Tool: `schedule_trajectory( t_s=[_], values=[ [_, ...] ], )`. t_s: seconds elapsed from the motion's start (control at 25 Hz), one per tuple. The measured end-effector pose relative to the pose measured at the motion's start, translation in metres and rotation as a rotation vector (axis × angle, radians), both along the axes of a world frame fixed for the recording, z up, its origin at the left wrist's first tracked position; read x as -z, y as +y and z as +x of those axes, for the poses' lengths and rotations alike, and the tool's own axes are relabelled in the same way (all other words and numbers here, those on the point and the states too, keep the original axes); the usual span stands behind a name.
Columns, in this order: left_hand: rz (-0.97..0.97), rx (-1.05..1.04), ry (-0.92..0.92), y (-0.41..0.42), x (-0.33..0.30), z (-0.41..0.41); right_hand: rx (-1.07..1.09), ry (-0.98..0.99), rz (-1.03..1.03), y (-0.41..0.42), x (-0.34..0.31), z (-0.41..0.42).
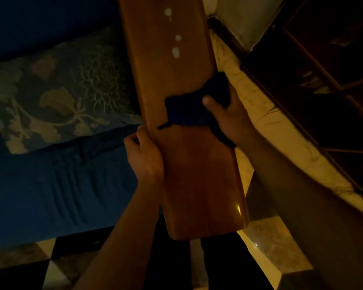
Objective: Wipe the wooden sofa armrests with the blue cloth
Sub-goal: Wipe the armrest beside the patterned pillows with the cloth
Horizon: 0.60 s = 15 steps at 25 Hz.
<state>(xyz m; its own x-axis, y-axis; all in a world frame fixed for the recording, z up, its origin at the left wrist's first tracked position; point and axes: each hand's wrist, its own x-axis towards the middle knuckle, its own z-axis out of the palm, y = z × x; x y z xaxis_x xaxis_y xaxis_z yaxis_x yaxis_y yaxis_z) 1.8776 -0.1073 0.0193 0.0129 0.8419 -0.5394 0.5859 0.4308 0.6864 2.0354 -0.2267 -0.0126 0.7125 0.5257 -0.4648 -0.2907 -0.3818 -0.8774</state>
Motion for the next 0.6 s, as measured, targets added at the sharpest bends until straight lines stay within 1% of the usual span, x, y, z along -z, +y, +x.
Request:
schedule_trajectory(
  t_s=[0.08,0.12,0.16,0.24,0.28,0.32,0.36,0.44,0.52,0.6],
  values=[
    [-0.043,-0.025,-0.006,0.002,0.001,-0.006,-0.076,-0.099,-0.036,-0.055,-0.009,-0.061],
    [-0.059,-0.028,-0.007,0.000,0.005,-0.011,-0.131,-0.184,-0.117,-0.086,-0.013,-0.097],
    [-0.077,-0.022,-0.007,-0.001,0.007,-0.017,-0.225,-0.330,-0.239,-0.112,-0.018,-0.133],
    [-0.125,-0.005,-0.018,-0.006,0.009,-0.027,-0.488,-0.687,-0.512,-0.141,-0.022,-0.186],
    [-0.160,0.007,-0.025,-0.005,0.011,-0.032,-0.602,-0.792,-0.607,-0.140,-0.022,-0.200],
    [-0.209,0.027,-0.040,-0.003,0.013,-0.037,-0.671,-0.851,-0.661,-0.127,-0.021,-0.206],
    [-0.277,0.049,-0.061,0.001,0.014,-0.042,-0.709,-0.903,-0.671,-0.106,-0.023,-0.206],
    [-0.414,0.055,-0.106,0.016,0.014,-0.047,-0.744,-0.992,-0.611,-0.049,-0.023,-0.188],
    [-0.487,0.045,-0.145,0.034,0.010,-0.044,-0.771,-1.044,-0.599,0.013,-0.019,-0.159],
    [-0.516,0.029,-0.225,0.054,0.004,-0.036,-0.725,-1.085,-0.683,0.075,-0.015,-0.123]
  ],
)
